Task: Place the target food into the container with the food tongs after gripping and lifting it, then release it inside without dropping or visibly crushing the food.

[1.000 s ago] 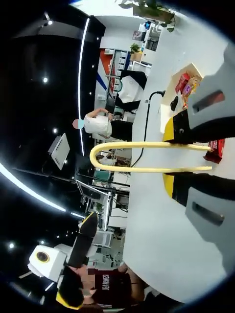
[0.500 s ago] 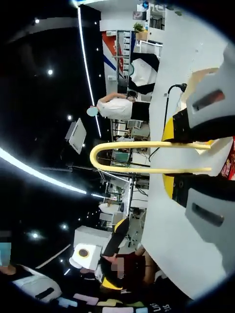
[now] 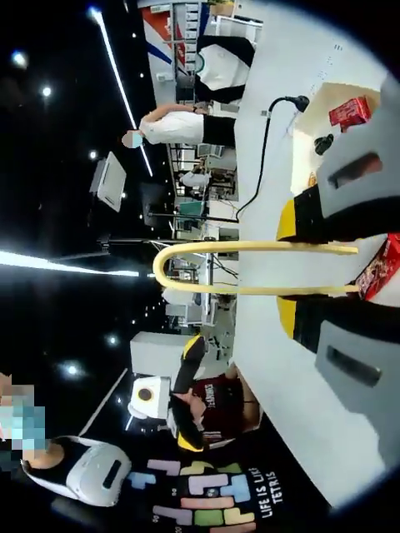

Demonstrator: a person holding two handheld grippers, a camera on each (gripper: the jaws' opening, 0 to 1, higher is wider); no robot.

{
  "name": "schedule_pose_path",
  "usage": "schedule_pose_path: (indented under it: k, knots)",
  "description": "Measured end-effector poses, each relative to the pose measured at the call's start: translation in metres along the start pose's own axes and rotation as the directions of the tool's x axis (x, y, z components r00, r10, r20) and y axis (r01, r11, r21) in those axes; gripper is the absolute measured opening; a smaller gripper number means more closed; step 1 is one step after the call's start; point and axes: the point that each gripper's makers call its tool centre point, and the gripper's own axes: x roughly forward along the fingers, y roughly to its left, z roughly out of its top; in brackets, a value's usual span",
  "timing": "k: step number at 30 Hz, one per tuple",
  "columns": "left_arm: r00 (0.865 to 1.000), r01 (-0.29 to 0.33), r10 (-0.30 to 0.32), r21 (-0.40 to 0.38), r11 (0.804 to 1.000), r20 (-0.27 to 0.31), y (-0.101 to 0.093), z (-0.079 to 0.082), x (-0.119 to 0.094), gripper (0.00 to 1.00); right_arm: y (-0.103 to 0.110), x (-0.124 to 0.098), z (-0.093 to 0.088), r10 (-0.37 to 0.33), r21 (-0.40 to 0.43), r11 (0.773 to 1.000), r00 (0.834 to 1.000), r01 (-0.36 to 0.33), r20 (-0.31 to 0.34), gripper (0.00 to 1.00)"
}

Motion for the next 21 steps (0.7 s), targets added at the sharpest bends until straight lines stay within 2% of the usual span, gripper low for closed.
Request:
schedule_pose_path:
  k: [3,10,16,17,21]
  knots:
    - [1.000,-0.008,0.008,0.002,1.000,-0.004,0.002,0.000,-0.001,0.95,0.005,0.001,-0.010,0.047,0.023,0.999,0.999,-0.046,-0.022,0.19]
    - [1.000,-0.019,0.019,0.000,1.000,-0.014,0.006,-0.003,-0.004,0.95,0.003,0.004,-0.023,0.056,0.009,0.998,0.996,-0.056,-0.062,0.19]
    - [1.000,-0.015,0.015,-0.001,1.000,-0.006,0.005,-0.001,-0.002,0.95,0.001,-0.002,-0.037,0.010,0.003,1.000,0.995,-0.010,-0.098,0.18]
    - [1.000,-0.015,0.015,-0.001,1.000,-0.004,0.005,0.000,-0.002,0.95,-0.002,-0.003,-0.033,-0.013,0.003,1.000,0.998,0.014,-0.067,0.18]
    - [1.000,-0.014,0.014,-0.003,1.000,-0.005,0.006,-0.001,-0.002,0.95,-0.001,-0.008,-0.035,-0.084,0.028,0.996,0.995,0.085,-0.055,0.18]
